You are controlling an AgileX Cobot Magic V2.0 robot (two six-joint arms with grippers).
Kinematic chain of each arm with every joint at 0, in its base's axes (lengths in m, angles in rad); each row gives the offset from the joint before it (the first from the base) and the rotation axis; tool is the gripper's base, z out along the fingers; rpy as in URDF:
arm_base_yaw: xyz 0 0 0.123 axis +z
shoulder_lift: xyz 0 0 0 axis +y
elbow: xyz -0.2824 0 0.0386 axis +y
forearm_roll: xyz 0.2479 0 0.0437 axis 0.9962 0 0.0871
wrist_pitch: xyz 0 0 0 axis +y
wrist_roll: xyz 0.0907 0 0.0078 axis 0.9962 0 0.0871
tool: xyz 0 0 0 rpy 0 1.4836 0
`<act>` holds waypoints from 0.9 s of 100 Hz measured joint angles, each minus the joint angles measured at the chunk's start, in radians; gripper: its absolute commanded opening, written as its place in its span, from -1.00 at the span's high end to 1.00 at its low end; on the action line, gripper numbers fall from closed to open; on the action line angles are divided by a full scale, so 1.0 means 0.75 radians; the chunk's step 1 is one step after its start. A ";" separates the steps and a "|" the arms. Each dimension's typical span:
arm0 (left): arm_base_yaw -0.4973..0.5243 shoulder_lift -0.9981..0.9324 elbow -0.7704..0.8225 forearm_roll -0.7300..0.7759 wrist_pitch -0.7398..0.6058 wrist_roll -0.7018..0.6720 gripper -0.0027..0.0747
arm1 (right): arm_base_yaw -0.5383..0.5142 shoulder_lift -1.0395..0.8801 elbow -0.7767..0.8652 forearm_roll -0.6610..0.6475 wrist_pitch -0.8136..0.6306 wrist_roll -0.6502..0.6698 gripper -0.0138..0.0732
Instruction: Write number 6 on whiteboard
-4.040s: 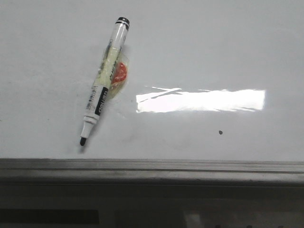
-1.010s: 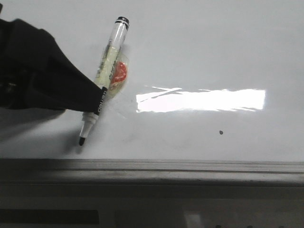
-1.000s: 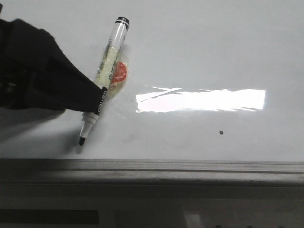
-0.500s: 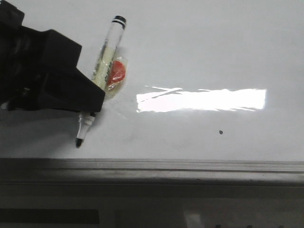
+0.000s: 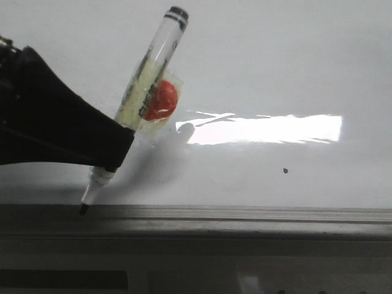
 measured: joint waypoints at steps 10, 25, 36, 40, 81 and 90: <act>-0.076 -0.031 0.000 -0.028 0.009 0.091 0.98 | 0.056 0.033 0.000 0.095 0.000 -0.111 -0.35; -0.184 -0.036 0.000 -0.168 0.035 0.276 0.97 | 0.153 0.078 0.000 0.131 0.000 -0.167 -0.35; -0.234 -0.037 0.000 -0.322 0.046 0.445 0.95 | 0.213 0.111 0.000 0.175 -0.002 -0.230 -0.35; -0.238 -0.037 0.000 -0.391 0.061 0.517 0.95 | 0.229 0.126 0.000 0.209 -0.007 -0.270 -0.35; -0.177 -0.039 0.093 -0.630 0.092 0.718 0.95 | 0.297 0.309 0.000 0.415 -0.063 -0.430 -0.35; -0.149 -0.039 0.134 -0.632 0.097 0.720 0.95 | 0.315 0.341 0.000 0.430 -0.063 -0.433 -0.35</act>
